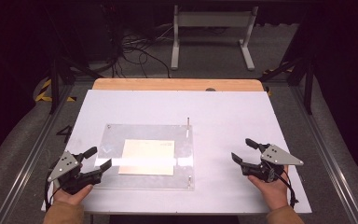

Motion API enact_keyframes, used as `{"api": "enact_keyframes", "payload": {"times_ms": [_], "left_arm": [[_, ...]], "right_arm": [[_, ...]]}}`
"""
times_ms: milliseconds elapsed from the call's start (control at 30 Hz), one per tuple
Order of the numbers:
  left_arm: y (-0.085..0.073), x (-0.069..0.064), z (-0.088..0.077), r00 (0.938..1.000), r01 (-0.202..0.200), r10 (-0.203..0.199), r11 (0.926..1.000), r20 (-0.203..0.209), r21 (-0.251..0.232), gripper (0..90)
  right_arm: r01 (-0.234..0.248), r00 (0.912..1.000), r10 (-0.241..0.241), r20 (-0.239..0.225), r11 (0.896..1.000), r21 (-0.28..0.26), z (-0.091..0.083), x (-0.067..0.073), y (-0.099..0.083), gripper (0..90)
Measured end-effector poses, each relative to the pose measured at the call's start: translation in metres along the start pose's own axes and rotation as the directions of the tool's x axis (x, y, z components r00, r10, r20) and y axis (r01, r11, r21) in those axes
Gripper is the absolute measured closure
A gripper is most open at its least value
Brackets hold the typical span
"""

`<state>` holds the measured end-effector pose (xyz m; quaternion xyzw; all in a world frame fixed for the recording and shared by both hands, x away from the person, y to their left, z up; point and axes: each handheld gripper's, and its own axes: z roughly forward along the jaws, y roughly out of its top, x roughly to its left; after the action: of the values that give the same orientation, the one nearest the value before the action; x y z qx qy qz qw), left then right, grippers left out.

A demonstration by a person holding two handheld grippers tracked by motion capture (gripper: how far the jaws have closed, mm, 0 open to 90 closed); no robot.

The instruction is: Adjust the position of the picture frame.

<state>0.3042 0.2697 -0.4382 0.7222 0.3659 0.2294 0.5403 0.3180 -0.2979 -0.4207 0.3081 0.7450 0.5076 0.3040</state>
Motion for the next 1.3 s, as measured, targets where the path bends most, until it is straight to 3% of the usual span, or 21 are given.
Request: {"api": "enact_keyframes", "payload": {"times_ms": [433, 700, 733, 900, 1033, 1300], "left_arm": [[0.002, -0.002, 0.001, 0.9999, 0.003, -0.004, 0.9999, -0.013, -0.011, 21.9], [0.003, -0.002, -0.001, 0.9999, 0.007, -0.007, 0.9999, -0.015, -0.008, 21.9], [0.003, -0.003, 0.0, 0.9999, 0.005, -0.005, 1.0, -0.016, -0.007, 21.8], [0.003, -0.003, 0.001, 0.9999, 0.008, -0.008, 1.0, -0.013, -0.004, 21.8], [0.003, -0.003, 0.0, 0.9998, 0.009, -0.009, 1.0, -0.015, -0.002, 21.8], [0.003, -0.003, 0.001, 0.9998, 0.008, -0.008, 1.0, -0.017, 0.001, 21.9]], "right_arm": [[-0.006, 0.9998, 0.006, -0.02, 1.0, -0.007, 0.002, 0.003, 0.005, 27.7], [0.022, 0.9956, -0.024, -0.091, 1.0, -0.022, 0.015, 0.024, 0.018, 29.8], [0.032, 0.9925, -0.035, -0.117, 0.999, -0.021, 0.021, 0.033, 0.023, 30.9], [0.04, 0.9866, -0.041, -0.158, 0.999, -0.008, 0.028, 0.048, 0.03, 32.3], [0.053, 0.9755, -0.054, -0.213, 0.999, -0.01, 0.037, 0.063, 0.037, 32.3], [0.046, 0.9595, -0.047, -0.278, 0.999, -0.011, 0.046, 0.08, 0.043, 35.0]]}}
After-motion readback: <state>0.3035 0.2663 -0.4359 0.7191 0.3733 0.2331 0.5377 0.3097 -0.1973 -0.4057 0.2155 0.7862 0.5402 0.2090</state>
